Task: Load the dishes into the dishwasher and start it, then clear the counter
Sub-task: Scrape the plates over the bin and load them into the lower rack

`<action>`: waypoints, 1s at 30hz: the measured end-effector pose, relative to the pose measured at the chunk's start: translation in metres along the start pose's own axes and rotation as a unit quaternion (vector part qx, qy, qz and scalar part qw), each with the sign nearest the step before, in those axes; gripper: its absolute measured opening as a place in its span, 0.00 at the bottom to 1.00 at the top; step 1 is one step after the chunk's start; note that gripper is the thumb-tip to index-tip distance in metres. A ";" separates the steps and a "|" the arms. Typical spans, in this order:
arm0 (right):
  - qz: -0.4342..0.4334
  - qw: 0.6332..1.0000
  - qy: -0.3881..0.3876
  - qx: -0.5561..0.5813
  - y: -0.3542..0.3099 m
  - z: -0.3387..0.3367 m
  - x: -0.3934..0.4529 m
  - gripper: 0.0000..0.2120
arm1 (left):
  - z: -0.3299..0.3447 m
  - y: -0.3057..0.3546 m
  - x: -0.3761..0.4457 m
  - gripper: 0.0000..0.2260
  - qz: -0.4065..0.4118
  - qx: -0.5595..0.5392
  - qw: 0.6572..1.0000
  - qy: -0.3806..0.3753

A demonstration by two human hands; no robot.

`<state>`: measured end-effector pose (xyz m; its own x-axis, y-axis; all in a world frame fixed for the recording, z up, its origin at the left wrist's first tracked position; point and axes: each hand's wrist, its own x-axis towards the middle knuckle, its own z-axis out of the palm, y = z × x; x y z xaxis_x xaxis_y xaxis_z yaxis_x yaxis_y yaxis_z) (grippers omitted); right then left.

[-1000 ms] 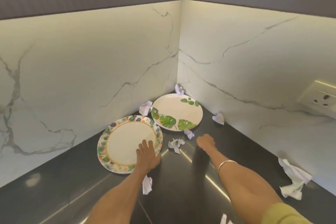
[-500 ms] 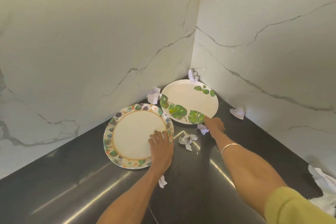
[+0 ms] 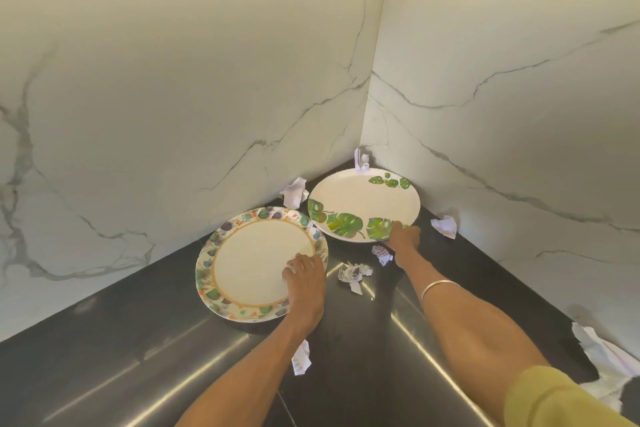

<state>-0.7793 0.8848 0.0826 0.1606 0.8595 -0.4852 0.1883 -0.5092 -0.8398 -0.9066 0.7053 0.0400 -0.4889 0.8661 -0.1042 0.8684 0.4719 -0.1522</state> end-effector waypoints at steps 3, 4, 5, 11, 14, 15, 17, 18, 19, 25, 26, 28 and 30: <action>0.039 0.989 -0.038 0.139 -0.008 -0.007 -0.005 0.21 | -0.019 -0.008 0.000 0.20 -0.006 -0.024 1.000 -0.002; 0.052 0.982 -0.048 0.175 -0.012 -0.009 -0.010 0.22 | -0.026 -0.011 0.000 0.20 -0.006 -0.036 0.999 -0.004; 0.063 0.974 -0.060 0.207 -0.017 -0.011 -0.018 0.23 | -0.033 -0.013 0.000 0.19 -0.009 -0.051 0.999 -0.004; 0.086 0.944 -0.102 0.301 -0.029 -0.024 -0.054 0.21 | -0.067 -0.029 -0.005 0.16 -0.072 -0.178 0.981 0.003; 0.062 0.956 -0.074 0.278 -0.027 -0.035 -0.078 0.20 | -0.080 -0.042 -0.018 0.15 -0.077 -0.204 0.975 0.038; 0.042 0.964 -0.063 0.254 -0.026 -0.038 -0.086 0.19 | -0.084 -0.048 -0.021 0.15 -0.080 -0.206 0.973 0.059; 0.005 0.980 -0.034 0.195 -0.025 -0.044 -0.099 0.17 | -0.100 -0.059 -0.029 0.15 -0.096 -0.218 0.967 0.094; -0.009 0.985 -0.018 0.171 -0.025 -0.047 -0.108 0.16 | -0.109 -0.063 -0.033 0.15 -0.101 -0.234 0.962 0.096; -0.025 0.987 0.001 0.156 -0.025 -0.049 -0.113 0.16 | -0.118 -0.066 -0.038 0.15 -0.099 -0.250 0.958 0.100; -0.117 0.983 0.076 0.121 -0.029 -0.074 -0.154 0.11 | -0.159 -0.060 -0.078 0.16 -0.039 -0.294 0.946 0.134; -0.129 0.981 0.082 0.117 -0.031 -0.081 -0.165 0.11 | -0.163 -0.057 -0.085 0.16 -0.026 -0.301 0.943 0.141; -0.157 0.978 0.094 0.095 -0.033 -0.097 -0.184 0.10 | -0.170 -0.051 -0.099 0.16 -0.003 -0.319 0.936 0.151; -0.187 0.974 0.114 0.059 -0.032 -0.110 -0.195 0.10 | -0.174 -0.048 -0.110 0.17 0.017 -0.348 0.923 0.165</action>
<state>-0.7102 0.7287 0.2310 0.3165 0.9449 -0.0837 0.1641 -0.1414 -0.9763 -0.8799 0.6165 0.2300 -0.5085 0.8311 0.2253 0.7814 0.3355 0.5262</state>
